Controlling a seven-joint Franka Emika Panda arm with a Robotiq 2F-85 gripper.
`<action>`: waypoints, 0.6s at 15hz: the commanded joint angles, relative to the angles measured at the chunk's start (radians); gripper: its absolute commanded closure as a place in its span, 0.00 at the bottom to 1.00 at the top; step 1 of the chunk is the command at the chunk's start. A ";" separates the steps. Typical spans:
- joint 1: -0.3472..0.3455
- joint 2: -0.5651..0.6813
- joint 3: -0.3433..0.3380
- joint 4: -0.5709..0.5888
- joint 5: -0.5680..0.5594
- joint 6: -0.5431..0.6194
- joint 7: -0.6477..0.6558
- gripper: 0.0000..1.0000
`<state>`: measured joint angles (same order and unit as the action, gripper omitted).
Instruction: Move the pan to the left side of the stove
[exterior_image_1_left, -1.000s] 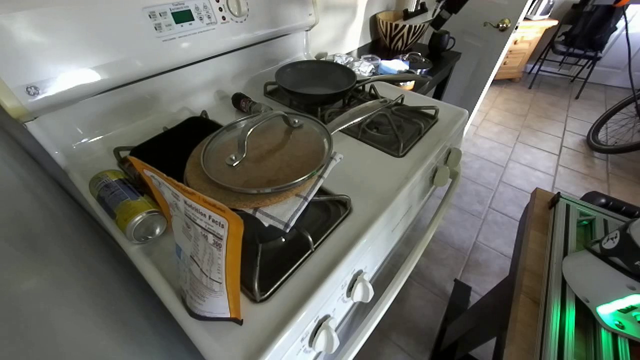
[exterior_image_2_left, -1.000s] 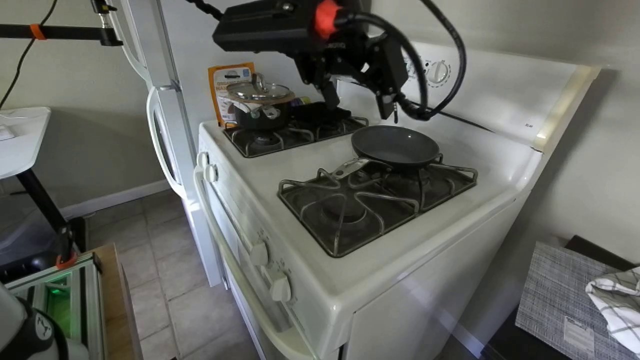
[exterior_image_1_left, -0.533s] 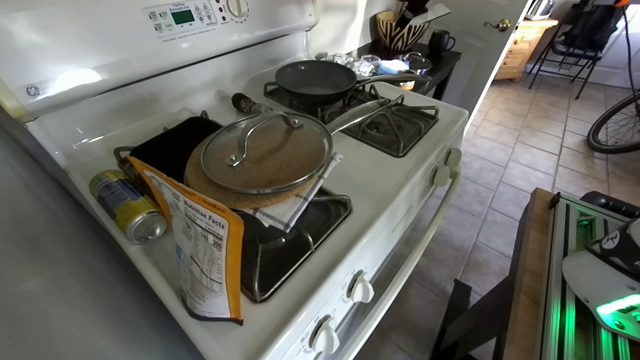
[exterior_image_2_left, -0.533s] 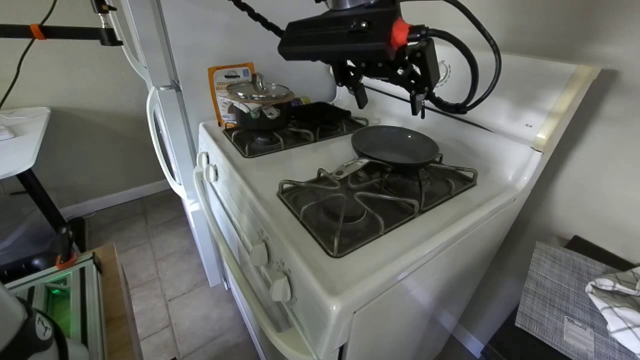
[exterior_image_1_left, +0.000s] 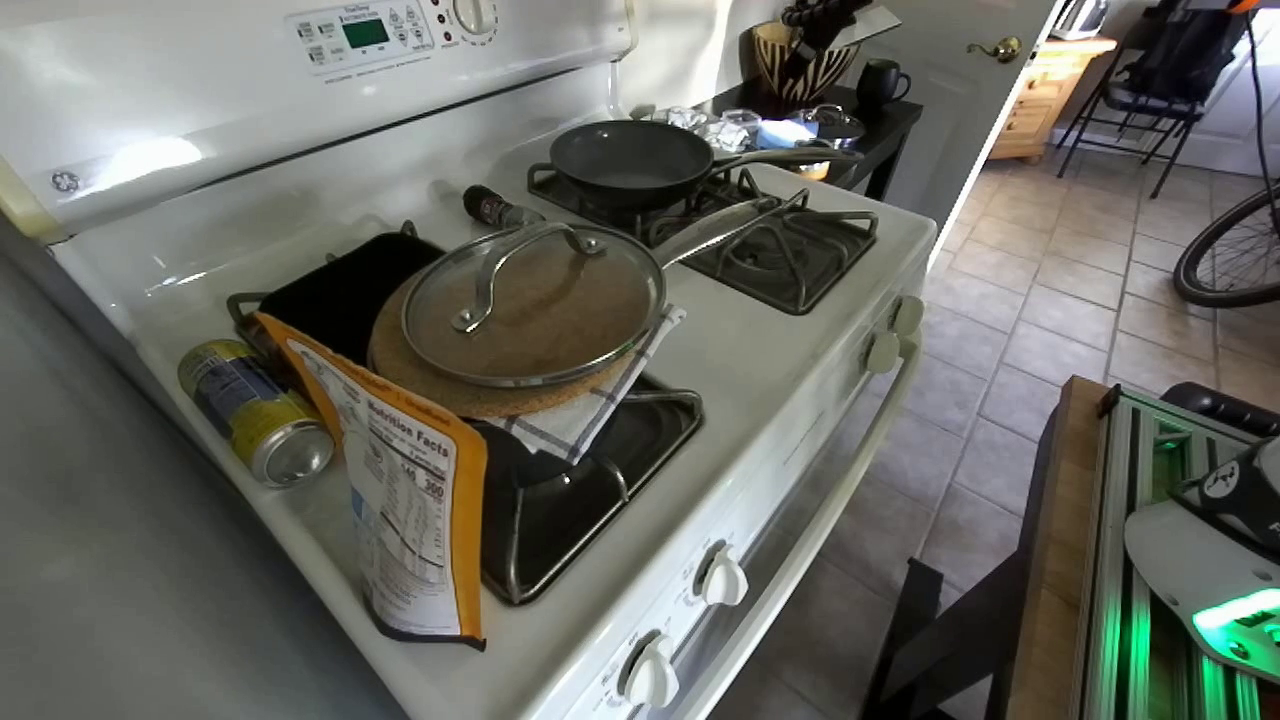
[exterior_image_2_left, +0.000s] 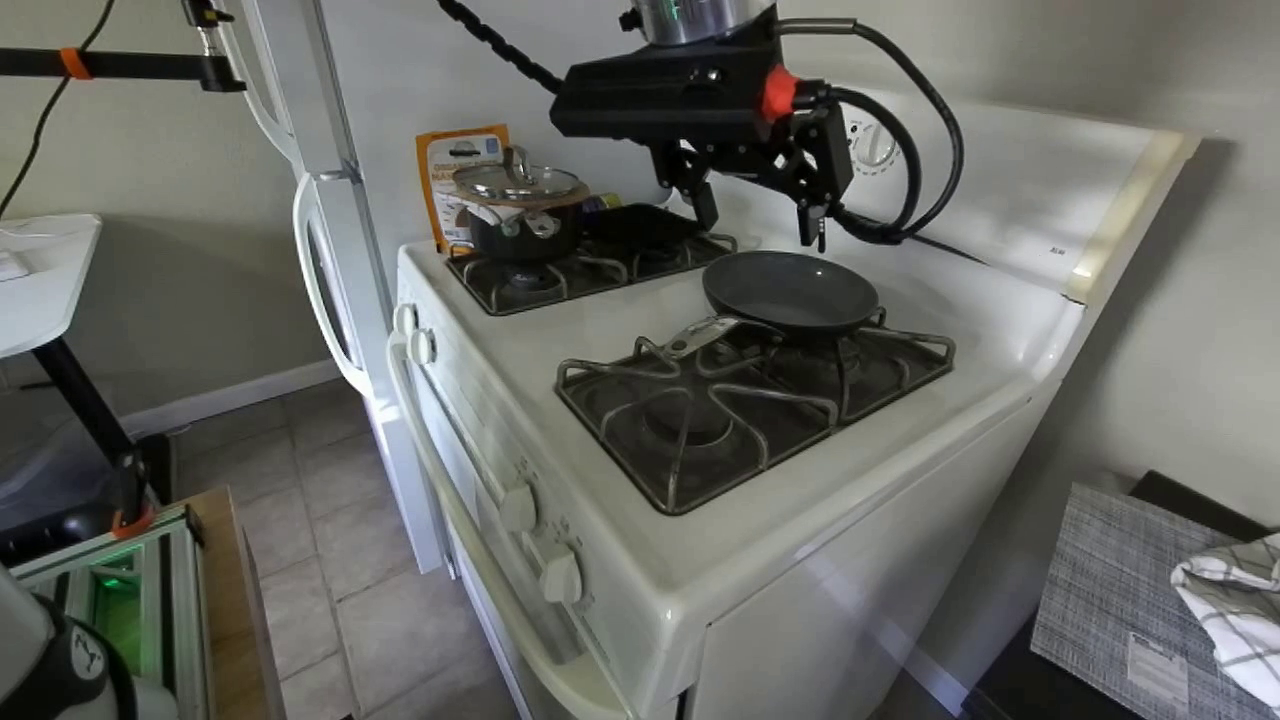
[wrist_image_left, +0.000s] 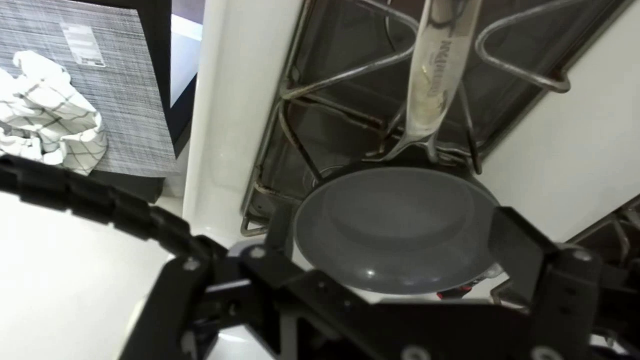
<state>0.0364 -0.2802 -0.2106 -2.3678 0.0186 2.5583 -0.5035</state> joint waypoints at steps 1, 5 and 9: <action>-0.029 0.053 0.051 -0.020 -0.040 0.047 0.084 0.00; -0.013 0.132 0.061 -0.022 0.028 0.088 0.106 0.00; -0.027 0.184 0.080 -0.025 0.030 0.116 0.132 0.00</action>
<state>0.0265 -0.1326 -0.1520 -2.3863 0.0296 2.6193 -0.3948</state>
